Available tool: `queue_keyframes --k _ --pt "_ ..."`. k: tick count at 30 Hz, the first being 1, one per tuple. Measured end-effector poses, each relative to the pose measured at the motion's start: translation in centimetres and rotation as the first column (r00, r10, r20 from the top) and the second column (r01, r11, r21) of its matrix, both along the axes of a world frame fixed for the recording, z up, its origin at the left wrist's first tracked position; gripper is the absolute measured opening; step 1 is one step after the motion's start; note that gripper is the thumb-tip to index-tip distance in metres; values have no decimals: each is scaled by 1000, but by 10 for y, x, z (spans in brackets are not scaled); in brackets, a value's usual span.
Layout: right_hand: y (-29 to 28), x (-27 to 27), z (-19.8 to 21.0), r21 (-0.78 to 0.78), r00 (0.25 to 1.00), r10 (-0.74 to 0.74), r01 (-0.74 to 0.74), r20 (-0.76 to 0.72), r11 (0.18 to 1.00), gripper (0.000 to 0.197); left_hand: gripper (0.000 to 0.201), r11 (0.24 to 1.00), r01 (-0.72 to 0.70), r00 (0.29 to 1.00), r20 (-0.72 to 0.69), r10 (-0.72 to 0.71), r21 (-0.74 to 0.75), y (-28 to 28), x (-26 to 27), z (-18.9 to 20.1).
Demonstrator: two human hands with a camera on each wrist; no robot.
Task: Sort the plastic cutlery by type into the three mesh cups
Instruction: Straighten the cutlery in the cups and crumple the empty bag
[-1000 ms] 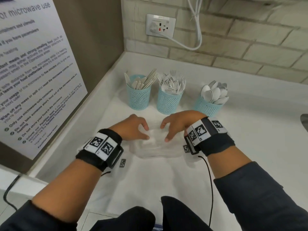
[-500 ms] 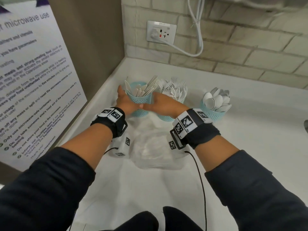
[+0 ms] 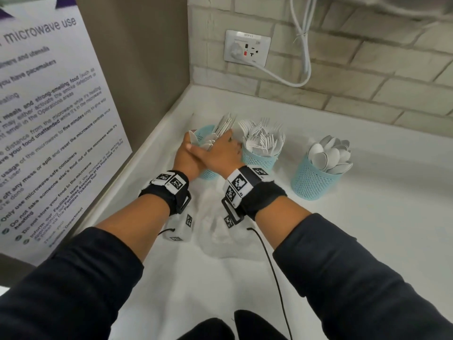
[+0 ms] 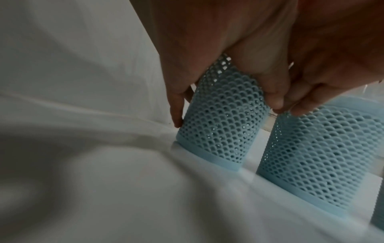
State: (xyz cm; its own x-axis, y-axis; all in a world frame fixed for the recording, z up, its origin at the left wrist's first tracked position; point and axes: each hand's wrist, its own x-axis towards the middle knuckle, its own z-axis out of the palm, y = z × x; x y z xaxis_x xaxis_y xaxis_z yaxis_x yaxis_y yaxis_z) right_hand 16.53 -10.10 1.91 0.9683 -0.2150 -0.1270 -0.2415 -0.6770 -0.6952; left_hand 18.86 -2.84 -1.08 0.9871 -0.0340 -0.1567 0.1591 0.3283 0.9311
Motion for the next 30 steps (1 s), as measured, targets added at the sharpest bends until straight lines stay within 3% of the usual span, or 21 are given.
queue_keyframes --k 3,7,9,11,13,15,19,21,24,30 --pt "6 5 1 -35 997 -45 47 60 998 124 41 972 44 997 -45 -56 -230 -3 -4 5" --pt "4 15 3 -24 972 25 -19 233 1000 120 47 982 58 998 -24 -63 -180 -5 -8 7" --pt "3 22 5 27 951 73 -85 301 996 110 38 997 56 998 26 -57 61 -5 -17 10" --pt "5 24 5 1 933 148 -157 328 988 77 31 937 49 989 114 -94 346 0 -19 8" --pt "7 23 3 -17 902 195 -204 385 979 41 61 815 39 980 135 -143 578 3 -13 -2" --pt "7 23 5 60 894 145 -188 424 980 30 74 765 21 981 135 -141 643 7 -11 -1" --pt "0 27 9 370 879 -123 -64 461 927 24 86 780 47 985 102 -141 624 8 -1 -4" --pt "-2 26 7 415 851 -200 -23 485 909 28 85 789 53 983 107 -150 612 9 2 -6" --pt "1 26 3 428 835 -171 -85 523 900 52 82 772 67 983 91 -159 632 9 5 -6" --pt "5 41 3 261 905 -94 -20 414 965 108 84 768 56 986 84 -142 638 7 7 -7"
